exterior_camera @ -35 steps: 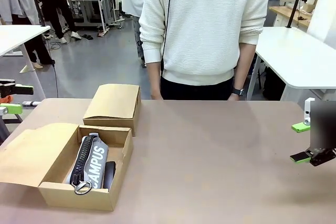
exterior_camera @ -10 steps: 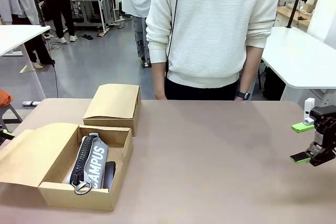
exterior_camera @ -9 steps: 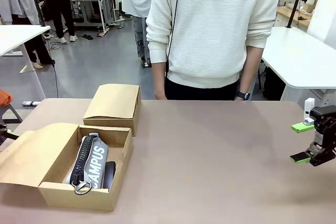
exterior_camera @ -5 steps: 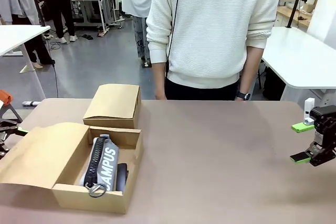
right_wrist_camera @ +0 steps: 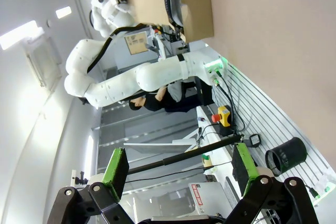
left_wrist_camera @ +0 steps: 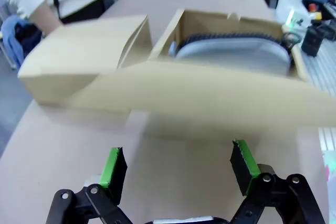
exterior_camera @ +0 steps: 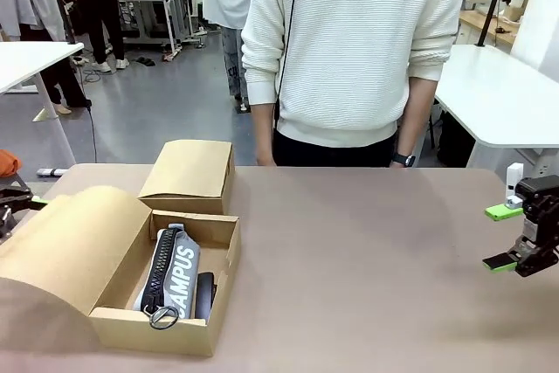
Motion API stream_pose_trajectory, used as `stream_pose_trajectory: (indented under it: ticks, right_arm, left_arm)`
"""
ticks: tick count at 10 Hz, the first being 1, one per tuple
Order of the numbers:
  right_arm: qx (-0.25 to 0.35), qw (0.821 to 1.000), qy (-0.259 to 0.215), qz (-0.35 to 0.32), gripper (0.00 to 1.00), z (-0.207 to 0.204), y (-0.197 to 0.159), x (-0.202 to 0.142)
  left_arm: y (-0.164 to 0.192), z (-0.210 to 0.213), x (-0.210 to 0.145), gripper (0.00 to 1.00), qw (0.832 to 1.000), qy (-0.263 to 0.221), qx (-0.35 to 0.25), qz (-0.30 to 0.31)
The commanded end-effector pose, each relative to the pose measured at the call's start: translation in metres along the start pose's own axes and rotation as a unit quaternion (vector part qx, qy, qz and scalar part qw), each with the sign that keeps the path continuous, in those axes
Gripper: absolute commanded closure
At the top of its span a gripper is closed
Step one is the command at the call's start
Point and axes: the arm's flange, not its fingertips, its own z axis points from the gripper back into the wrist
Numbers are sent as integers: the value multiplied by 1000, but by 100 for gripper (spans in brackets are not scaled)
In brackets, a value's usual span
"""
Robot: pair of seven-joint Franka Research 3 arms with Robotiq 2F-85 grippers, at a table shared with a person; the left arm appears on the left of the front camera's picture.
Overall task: Place items inside the box.
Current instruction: Close the lid of the Mailer Box closest to the robot.
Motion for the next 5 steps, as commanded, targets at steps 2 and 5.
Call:
stream_pose_trajectory:
  ticks: [2,5]
  right_arm:
    - [2,1000,0,-10,0,0,5,-1]
    - [2,1000,0,-10,0,0,5,-1]
  left_arm:
    - [-25,-12,29,0,996,-82,6,-39]
    - [-53,-40,73,0,990,-129,-19,-49]
